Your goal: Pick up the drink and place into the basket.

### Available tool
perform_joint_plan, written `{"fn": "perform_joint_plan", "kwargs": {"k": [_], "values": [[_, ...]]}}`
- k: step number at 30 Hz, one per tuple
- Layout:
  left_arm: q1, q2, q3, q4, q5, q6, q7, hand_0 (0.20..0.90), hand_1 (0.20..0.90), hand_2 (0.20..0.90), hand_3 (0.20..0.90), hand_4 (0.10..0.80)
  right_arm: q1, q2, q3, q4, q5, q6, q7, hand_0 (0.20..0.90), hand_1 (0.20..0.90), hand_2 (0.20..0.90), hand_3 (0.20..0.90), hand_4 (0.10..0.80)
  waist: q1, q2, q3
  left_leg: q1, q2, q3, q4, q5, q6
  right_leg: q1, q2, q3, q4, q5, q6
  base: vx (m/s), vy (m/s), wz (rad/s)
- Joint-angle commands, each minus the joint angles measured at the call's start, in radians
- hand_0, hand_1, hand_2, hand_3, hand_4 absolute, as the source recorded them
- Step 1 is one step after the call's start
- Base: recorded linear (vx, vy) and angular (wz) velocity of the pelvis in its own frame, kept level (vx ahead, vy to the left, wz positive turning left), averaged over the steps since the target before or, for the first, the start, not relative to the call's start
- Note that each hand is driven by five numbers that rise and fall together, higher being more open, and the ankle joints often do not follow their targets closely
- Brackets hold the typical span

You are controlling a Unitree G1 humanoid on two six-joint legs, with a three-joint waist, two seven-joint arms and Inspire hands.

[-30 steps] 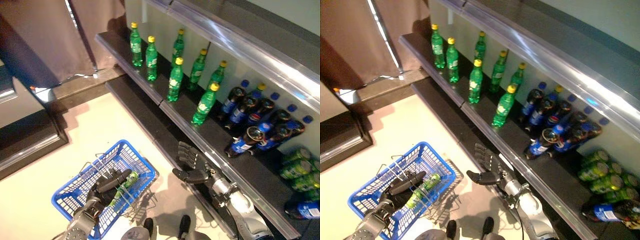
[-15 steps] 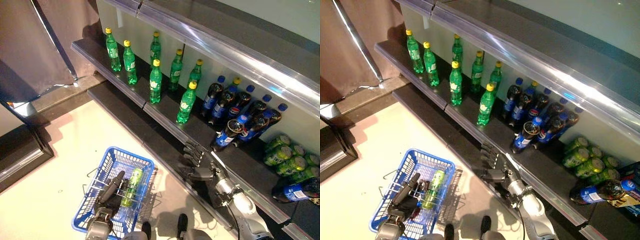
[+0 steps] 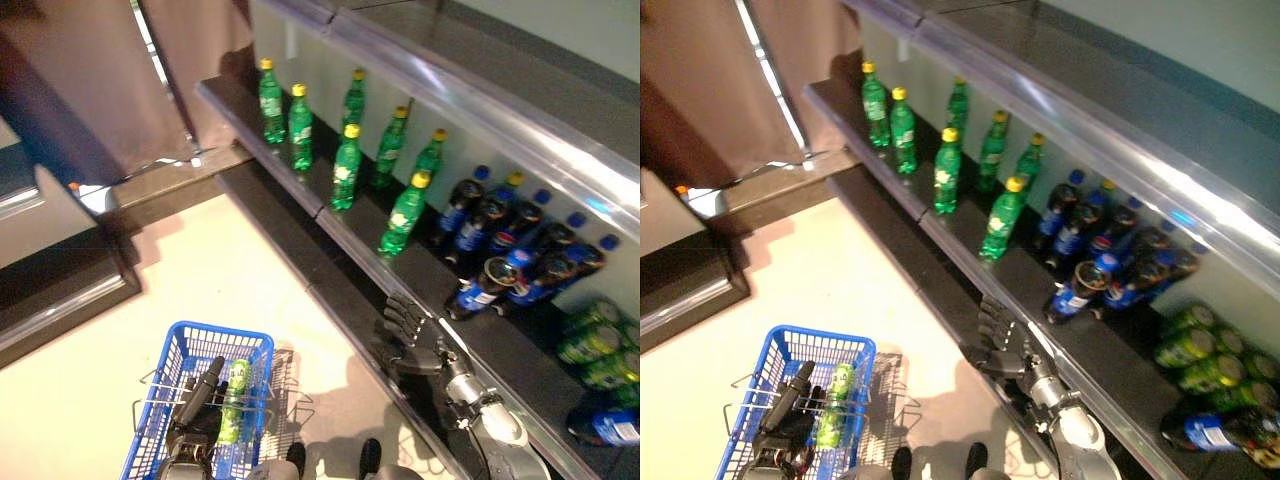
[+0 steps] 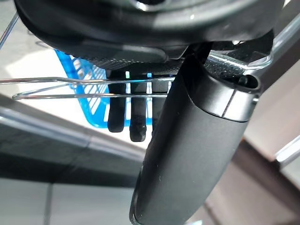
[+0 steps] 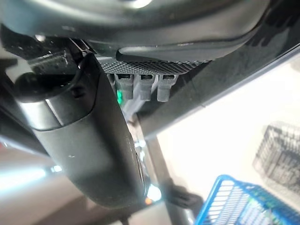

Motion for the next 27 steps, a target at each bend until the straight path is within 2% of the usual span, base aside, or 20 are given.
{"fn": "perform_joint_plan", "kwargs": {"k": [1, 3, 8, 10, 11, 12, 13, 14, 15, 16, 17, 18, 19, 20, 21, 22, 24, 27], "values": [[-0.120, 0.074, 0.053, -0.181, 0.062, -0.198, -0.117, 0.300, 0.300, 0.300, 0.200, 0.100, -0.067, -0.094, -0.048, -0.071, 0.034, -0.101, 0.008, 0.900, 0.900, 0.900, 0.900, 0.800, 0.011, 0.053, -0.133, -0.039, 0.024, -0.026, 0.148, -0.072, -0.088, -0.016, 0.026, -0.032, 0.002, -0.020, -0.010, -0.046, 0.282, 0.83], [-0.121, 0.075, 0.055, -0.173, 0.059, -0.200, -0.112, 0.300, 0.300, 0.300, 0.200, 0.100, -0.099, -0.097, -0.046, -0.050, 0.024, -0.105, 0.011, 0.900, 0.900, 0.900, 0.900, 0.800, 0.016, 0.058, -0.131, -0.035, 0.010, -0.030, 0.156, -0.086, -0.080, -0.021, 0.006, -0.029, 0.002, -0.009, 0.005, 0.002, 0.343, 0.31], [-0.112, 0.079, 0.083, -0.163, 0.042, -0.159, -0.124, 0.300, 0.300, 0.300, 0.200, 0.100, -0.128, -0.049, -0.046, -0.035, -0.025, -0.117, -0.001, 0.900, 0.900, 0.900, 0.900, 0.800, 0.033, 0.057, -0.122, -0.024, -0.035, -0.043, 0.201, -0.139, -0.034, -0.082, -0.082, -0.017, 0.075, 0.022, 0.070, 0.026, 0.359, 0.07], [-0.115, 0.077, 0.085, -0.163, 0.056, -0.144, -0.125, 0.300, 0.300, 0.300, 0.200, 0.100, -0.123, -0.025, -0.042, -0.041, -0.044, -0.125, -0.020, 0.900, 0.900, 0.900, 0.900, 0.800, 0.041, 0.053, -0.112, -0.027, -0.053, -0.061, 0.221, -0.154, -0.011, -0.104, -0.119, -0.006, 0.142, 0.015, 0.078, 0.019, 0.372, 0.13], [-0.121, 0.079, 0.079, -0.153, 0.060, -0.122, -0.140, 0.300, 0.300, 0.300, 0.200, 0.100, -0.119, -0.015, -0.045, -0.044, -0.049, -0.131, -0.047, 0.900, 0.900, 0.900, 0.900, 0.800, 0.039, 0.050, -0.106, -0.034, -0.070, -0.089, 0.231, -0.161, 0.008, -0.121, -0.128, 0.034, 0.205, 0.008, 0.071, 0.026, 0.324, 0.24], [-0.123, 0.080, 0.076, -0.149, 0.066, -0.116, -0.144, 0.300, 0.300, 0.300, 0.200, 0.100, -0.116, -0.012, -0.047, -0.046, -0.049, -0.134, -0.054, 0.900, 0.900, 0.900, 0.900, 0.800, 0.036, 0.049, -0.105, -0.035, -0.075, -0.100, 0.234, -0.163, 0.013, -0.129, -0.127, 0.049, 0.222, 0.008, 0.070, 0.046, 0.329, 0.47], [-0.130, 0.086, 0.060, -0.142, 0.078, -0.097, -0.160, 0.300, 0.300, 0.300, 0.200, 0.100, -0.108, -0.012, -0.050, -0.055, -0.053, -0.137, -0.093, 0.900, 0.900, 0.900, 0.900, 0.800, 0.023, 0.046, -0.102, -0.038, -0.088, -0.128, 0.236, -0.165, 0.027, -0.148, -0.102, 0.100, 0.271, -0.004, 0.064, 0.073, 0.243, 0.63], [-0.135, 0.096, 0.040, -0.137, 0.085, -0.082, -0.174, 0.300, 0.300, 0.300, 0.200, 0.100, -0.096, -0.020, -0.058, -0.067, -0.068, -0.148, -0.146, 0.900, 0.900, 0.900, 0.900, 0.800, 0.010, 0.044, -0.102, -0.041, -0.095, -0.157, 0.233, -0.161, 0.036, -0.151, -0.056, 0.139, 0.292, -0.042, 0.054, 0.079, 0.210, 0.74], [-0.136, 0.098, 0.035, -0.135, 0.088, -0.083, -0.173, 0.300, 0.300, 0.300, 0.200, 0.100, -0.092, -0.023, -0.060, -0.071, -0.079, -0.153, -0.161, 0.900, 0.900, 0.900, 0.900, 0.800, 0.006, 0.044, -0.101, -0.041, -0.098, -0.166, 0.233, -0.161, 0.037, -0.150, -0.045, 0.145, 0.294, -0.053, 0.052, 0.138, 0.169, 1.12], [-0.141, 0.104, 0.019, -0.132, 0.108, -0.089, -0.165, 0.300, 0.300, 0.300, 0.200, 0.100, -0.082, -0.036, -0.077, -0.073, -0.103, -0.168, -0.194, 0.900, 0.900, 0.900, 0.900, 0.800, 0.002, 0.036, -0.103, -0.044, -0.110, -0.191, 0.234, -0.161, 0.039, -0.136, -0.014, 0.151, 0.266, -0.069, 0.042, 0.101, 0.086, 1.09], [-0.141, 0.104, 0.019, -0.132, 0.108, -0.089, -0.165, 0.300, 0.300, 0.300, 0.200, 0.100, -0.081, -0.036, -0.077, -0.073, -0.104, -0.168, -0.194, 0.900, 0.900, 0.900, 0.900, 0.800, 0.001, 0.037, -0.102, -0.043, -0.110, -0.193, 0.234, -0.162, 0.039, -0.133, -0.014, 0.149, 0.264, -0.069, 0.042, 0.212, 0.085, 1.35], [-0.142, 0.113, 0.012, -0.131, 0.106, -0.094, -0.153, 0.300, 0.300, 0.300, 0.200, 0.100, -0.084, -0.045, -0.088, -0.065, -0.083, -0.164, -0.205, 0.900, 0.900, 0.900, 0.900, 0.800, 0.004, 0.026, -0.100, -0.038, -0.122, -0.202, 0.233, -0.166, 0.037, -0.123, 0.008, 0.139, 0.214, -0.052, 0.039, 0.156, 0.029, 0.82], [-0.142, 0.115, 0.012, -0.131, 0.107, -0.096, -0.150, 0.300, 0.300, 0.300, 0.200, 0.100, -0.086, -0.046, -0.090, -0.063, -0.079, -0.164, -0.205, 0.900, 0.900, 0.900, 0.900, 0.800, 0.004, 0.025, -0.099, -0.037, -0.123, -0.203, 0.233, -0.167, 0.036, -0.121, 0.013, 0.138, 0.204, -0.048, 0.039, 0.307, 0.051, 0.70], [-0.143, 0.122, 0.015, -0.120, 0.104, -0.101, -0.149, 0.300, 0.300, 0.300, 0.200, 0.100, -0.099, -0.055, -0.096, -0.054, -0.066, -0.155, -0.211, 0.900, 0.900, 0.900, 0.900, 0.800, 0.003, 0.016, -0.099, -0.028, -0.138, -0.203, 0.229, -0.172, 0.026, -0.123, 0.057, 0.146, 0.138, -0.014, 0.032, 0.259, 0.038, 0.33], [-0.146, 0.121, 0.013, -0.113, 0.093, -0.103, -0.154, 0.300, 0.300, 0.300, 0.200, 0.100, -0.108, -0.058, -0.096, -0.052, -0.058, -0.145, -0.216, 0.900, 0.900, 0.900, 0.900, 0.800, -0.002, 0.013, -0.098, -0.019, -0.147, -0.208, 0.228, -0.177, 0.022, -0.138, 0.083, 0.156, 0.112, 0.009, 0.031, 0.281, 0.040, 0.33], [-0.147, 0.121, 0.013, -0.110, 0.090, -0.104, -0.156, 0.300, 0.300, 0.300, 0.200, 0.100, -0.111, -0.059, -0.096, -0.051, -0.053, -0.142, -0.216, 0.900, 0.900, 0.900, 0.900, 0.800, -0.005, 0.013, -0.097, -0.014, -0.148, -0.210, 0.229, -0.181, 0.021, -0.142, 0.094, 0.159, 0.103, 0.017, 0.031, 0.230, 0.030, 0.40], [-0.146, 0.117, 0.006, -0.109, 0.086, -0.115, -0.155, 0.300, 0.300, 0.300, 0.200, 0.100, -0.119, -0.055, -0.089, -0.050, -0.055, -0.143, -0.230, 0.900, 0.900, 0.900, 0.900, 0.800, -0.025, 0.010, -0.089, 0.015, -0.166, -0.223, 0.235, -0.197, 0.014, -0.229, 0.153, 0.169, 0.084, 0.087, 0.045, 0.313, 0.023, 0.66], [-0.135, 0.114, -0.002, -0.129, 0.095, -0.126, -0.145, 0.300, 0.300, 0.300, 0.200, 0.100, -0.085, -0.040, -0.086, -0.062, -0.054, -0.170, -0.217, 0.900, 0.900, 0.900, 0.900, 0.800, -0.049, 0.006, -0.070, 0.024, -0.182, -0.239, 0.266, -0.214, 0.027, -0.302, 0.180, 0.187, 0.140, 0.117, 0.060, 0.340, -0.023, 0.46]]}}
